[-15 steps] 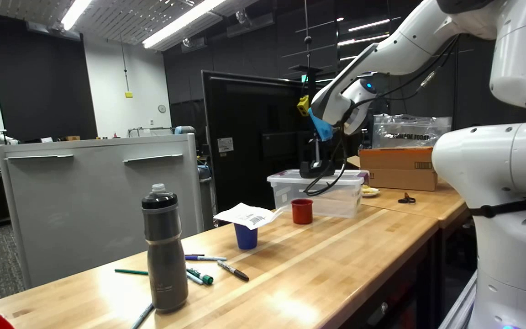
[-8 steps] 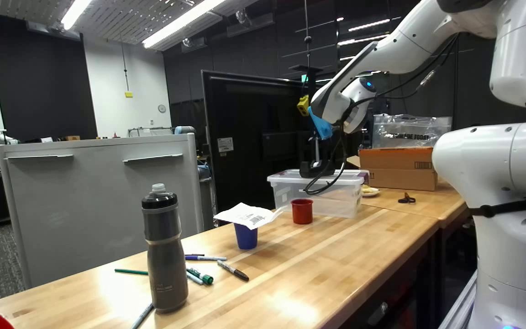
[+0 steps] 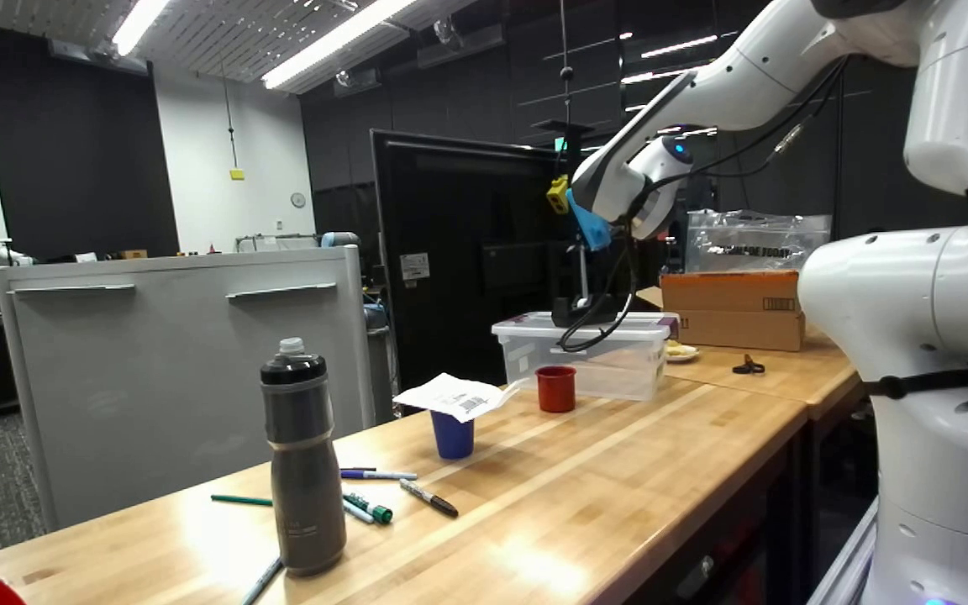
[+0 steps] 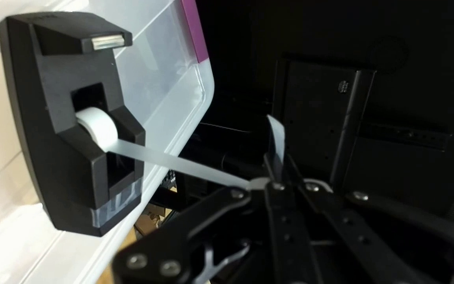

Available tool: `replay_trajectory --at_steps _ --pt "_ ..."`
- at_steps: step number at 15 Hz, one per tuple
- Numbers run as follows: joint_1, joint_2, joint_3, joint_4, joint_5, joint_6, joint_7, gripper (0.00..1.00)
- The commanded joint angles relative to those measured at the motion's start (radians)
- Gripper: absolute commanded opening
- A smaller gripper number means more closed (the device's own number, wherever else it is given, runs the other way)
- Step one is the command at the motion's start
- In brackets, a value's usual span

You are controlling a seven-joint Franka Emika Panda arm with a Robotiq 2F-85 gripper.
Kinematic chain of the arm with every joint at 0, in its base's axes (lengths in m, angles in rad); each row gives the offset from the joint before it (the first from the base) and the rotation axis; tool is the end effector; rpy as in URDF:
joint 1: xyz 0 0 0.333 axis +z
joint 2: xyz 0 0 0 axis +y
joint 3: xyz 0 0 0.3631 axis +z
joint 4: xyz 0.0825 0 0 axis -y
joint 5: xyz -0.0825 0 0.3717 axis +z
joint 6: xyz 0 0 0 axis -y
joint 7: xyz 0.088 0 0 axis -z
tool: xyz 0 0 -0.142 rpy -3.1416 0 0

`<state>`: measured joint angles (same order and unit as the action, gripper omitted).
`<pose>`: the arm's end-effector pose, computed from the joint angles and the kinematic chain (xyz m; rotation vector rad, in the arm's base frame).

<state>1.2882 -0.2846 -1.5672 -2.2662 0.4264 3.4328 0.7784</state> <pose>0.5266 -0.2624 0.5156 -1.4631 1.7079 -1.1850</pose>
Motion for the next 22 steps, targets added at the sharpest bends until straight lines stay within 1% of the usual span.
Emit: replay_trajectory --at_steps 1,10,22 --pt "-0.033 0.043 0.045 0.019 0.014 0.021 0.014 0.0" --pt "-0.039 0.074 0.07 0.024 0.015 0.024 0.013 0.0" --pt "-0.105 0.102 0.136 0.029 0.015 0.035 0.009 0.0"
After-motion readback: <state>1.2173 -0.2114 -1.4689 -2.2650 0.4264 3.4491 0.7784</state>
